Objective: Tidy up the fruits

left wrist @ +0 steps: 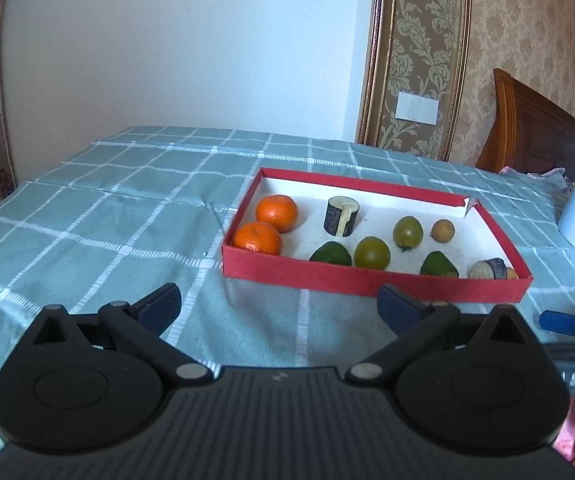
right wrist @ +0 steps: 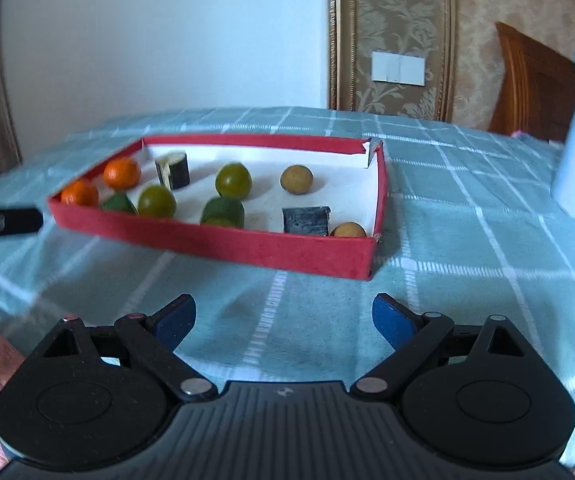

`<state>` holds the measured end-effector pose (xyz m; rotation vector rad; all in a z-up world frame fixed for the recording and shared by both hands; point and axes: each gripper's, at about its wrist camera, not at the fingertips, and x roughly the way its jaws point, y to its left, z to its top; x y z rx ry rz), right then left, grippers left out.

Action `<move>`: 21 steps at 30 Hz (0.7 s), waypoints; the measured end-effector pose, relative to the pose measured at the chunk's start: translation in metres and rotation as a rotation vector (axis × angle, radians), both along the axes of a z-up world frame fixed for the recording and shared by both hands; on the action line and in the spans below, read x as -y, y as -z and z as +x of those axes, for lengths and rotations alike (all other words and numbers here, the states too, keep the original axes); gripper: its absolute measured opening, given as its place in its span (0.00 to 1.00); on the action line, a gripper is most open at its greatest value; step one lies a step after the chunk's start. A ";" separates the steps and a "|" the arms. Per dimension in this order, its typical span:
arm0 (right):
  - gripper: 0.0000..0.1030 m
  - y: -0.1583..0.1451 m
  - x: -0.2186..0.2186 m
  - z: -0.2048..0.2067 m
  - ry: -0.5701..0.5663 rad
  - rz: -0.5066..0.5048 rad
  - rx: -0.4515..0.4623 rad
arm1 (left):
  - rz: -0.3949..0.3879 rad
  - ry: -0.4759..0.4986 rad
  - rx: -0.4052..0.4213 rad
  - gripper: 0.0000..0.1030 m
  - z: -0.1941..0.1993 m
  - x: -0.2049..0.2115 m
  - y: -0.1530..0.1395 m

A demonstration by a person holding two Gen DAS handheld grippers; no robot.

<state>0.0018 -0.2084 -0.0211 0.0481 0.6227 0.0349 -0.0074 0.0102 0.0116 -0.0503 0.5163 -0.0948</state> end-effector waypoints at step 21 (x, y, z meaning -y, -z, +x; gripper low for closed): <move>0.93 -0.023 -0.035 -0.008 0.090 -0.027 0.074 | 0.067 0.006 0.079 1.00 -0.045 0.012 -0.025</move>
